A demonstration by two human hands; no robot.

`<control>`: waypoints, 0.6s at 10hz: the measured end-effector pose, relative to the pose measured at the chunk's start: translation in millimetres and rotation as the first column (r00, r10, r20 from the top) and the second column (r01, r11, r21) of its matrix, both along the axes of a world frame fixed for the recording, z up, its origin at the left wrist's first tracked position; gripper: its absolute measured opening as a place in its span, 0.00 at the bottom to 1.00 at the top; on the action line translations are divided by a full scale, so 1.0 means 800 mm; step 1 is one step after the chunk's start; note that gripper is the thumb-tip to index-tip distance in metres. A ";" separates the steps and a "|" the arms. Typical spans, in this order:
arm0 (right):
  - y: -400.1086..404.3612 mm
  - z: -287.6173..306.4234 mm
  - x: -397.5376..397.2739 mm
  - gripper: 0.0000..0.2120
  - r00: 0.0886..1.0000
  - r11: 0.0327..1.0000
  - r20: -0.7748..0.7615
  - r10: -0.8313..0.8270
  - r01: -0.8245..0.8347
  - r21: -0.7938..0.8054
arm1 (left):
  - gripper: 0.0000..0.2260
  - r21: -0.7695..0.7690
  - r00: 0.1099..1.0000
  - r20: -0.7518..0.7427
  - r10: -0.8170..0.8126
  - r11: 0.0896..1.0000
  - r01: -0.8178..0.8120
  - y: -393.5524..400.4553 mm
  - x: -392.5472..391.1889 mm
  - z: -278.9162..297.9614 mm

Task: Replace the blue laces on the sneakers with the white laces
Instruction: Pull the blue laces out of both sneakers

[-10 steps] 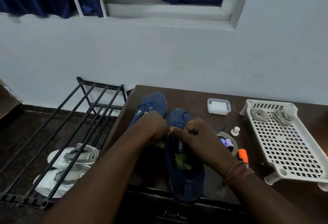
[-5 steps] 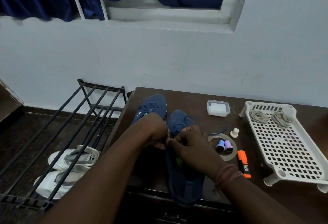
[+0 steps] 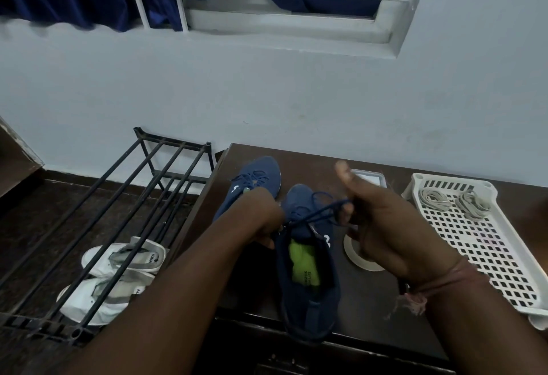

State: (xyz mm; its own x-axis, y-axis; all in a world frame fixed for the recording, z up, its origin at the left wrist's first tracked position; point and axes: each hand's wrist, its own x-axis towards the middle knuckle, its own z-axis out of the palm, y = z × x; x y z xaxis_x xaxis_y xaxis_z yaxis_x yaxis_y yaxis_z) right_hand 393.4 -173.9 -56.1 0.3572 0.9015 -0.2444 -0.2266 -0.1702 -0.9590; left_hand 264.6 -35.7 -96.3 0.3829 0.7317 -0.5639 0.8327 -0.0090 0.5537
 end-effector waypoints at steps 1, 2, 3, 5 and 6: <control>-0.002 0.005 0.011 0.21 0.979 0.984 -0.187 -0.079 0.107 0.144 | 0.11 0.079 0.997 0.069 -0.035 0.996 0.030 -0.019 -0.004 0.016; -0.008 0.008 0.010 0.20 0.982 0.981 -0.187 -0.027 0.062 0.184 | 0.16 0.165 0.986 0.019 -0.163 0.974 0.158 -0.017 0.002 0.014; -0.009 0.009 0.006 0.19 0.975 0.965 -0.223 -0.018 0.075 0.250 | 0.20 0.210 0.954 -0.053 -0.295 0.931 0.299 -0.016 0.006 0.016; -0.010 0.020 0.009 0.27 0.942 0.931 -0.336 -0.005 0.128 0.343 | 0.13 0.332 0.930 -0.041 -0.364 0.873 0.357 -0.016 0.006 0.004; -0.003 0.000 -0.001 0.29 0.993 0.975 -0.018 -0.113 0.114 0.193 | 0.05 0.405 0.888 -0.109 -0.447 0.795 0.450 -0.025 0.007 0.000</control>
State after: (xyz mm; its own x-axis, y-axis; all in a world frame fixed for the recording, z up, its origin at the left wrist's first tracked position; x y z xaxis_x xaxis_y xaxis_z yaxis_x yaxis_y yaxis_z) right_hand 392.7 -176.7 -55.8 0.4586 0.8857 -0.0717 -0.2400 0.0458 -0.9697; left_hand 270.1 -55.7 -96.5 0.7226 0.6417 -0.2571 0.6831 -0.6059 0.4078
